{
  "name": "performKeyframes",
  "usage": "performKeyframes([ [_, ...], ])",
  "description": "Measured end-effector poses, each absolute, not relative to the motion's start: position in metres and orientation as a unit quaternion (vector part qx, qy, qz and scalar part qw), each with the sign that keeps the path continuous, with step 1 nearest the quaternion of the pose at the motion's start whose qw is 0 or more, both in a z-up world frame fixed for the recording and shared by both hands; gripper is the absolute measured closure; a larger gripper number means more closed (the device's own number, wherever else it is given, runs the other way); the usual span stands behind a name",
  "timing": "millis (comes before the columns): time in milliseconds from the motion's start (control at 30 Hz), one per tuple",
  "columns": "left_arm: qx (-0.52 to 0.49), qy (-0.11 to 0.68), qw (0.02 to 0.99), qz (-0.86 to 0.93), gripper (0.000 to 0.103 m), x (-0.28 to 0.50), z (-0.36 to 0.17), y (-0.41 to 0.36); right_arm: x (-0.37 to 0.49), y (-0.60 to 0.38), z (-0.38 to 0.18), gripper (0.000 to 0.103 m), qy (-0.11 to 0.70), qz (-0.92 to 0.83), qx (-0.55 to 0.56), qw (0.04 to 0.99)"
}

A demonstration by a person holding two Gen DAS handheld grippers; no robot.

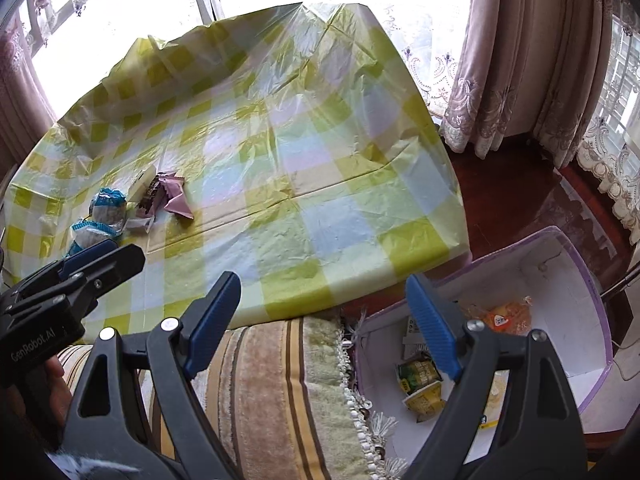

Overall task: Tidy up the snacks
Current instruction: 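Open both grippers to drop the bread bag and garlic packet into the box, then move both grippers back over the snack pile on the table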

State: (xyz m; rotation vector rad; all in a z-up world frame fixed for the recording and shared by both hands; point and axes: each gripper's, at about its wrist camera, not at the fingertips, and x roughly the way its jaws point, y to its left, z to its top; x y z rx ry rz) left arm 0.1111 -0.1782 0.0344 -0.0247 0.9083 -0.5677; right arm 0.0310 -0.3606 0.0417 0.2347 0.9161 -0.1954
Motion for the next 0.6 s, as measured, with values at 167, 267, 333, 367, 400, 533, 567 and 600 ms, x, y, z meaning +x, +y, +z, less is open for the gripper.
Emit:
performKeyframes([
  [167,0.022,0.431,0.876,-0.217,0.046,0.124,0.030,-0.149,0.042,-0.348,0.039,0.017,0.452,-0.082,0.102,0.882],
  [267,0.056,0.425,0.886,-0.179,0.039,0.133,0.025,-0.131,0.049,-0.341,0.036,0.016,0.457,-0.076,0.100,0.880],
  [333,0.076,0.425,0.889,-0.151,0.037,0.142,0.020,-0.119,0.055,-0.336,0.035,0.016,0.460,-0.071,0.097,0.880],
  [367,0.084,0.427,0.890,-0.138,0.037,0.147,0.017,-0.112,0.058,-0.333,0.035,0.016,0.461,-0.068,0.096,0.880],
  [400,0.090,0.429,0.890,-0.126,0.037,0.151,0.015,-0.105,0.062,-0.330,0.034,0.016,0.461,-0.065,0.095,0.880],
  [533,0.122,0.439,0.885,-0.097,0.032,0.164,0.004,-0.081,0.079,-0.316,0.031,0.016,0.465,-0.049,0.086,0.880],
  [567,0.129,0.441,0.884,-0.090,0.031,0.166,0.002,-0.077,0.084,-0.311,0.031,0.016,0.466,-0.044,0.085,0.880],
  [600,0.132,0.444,0.882,-0.085,0.030,0.169,-0.001,-0.072,0.089,-0.307,0.030,0.016,0.467,-0.040,0.083,0.880],
])
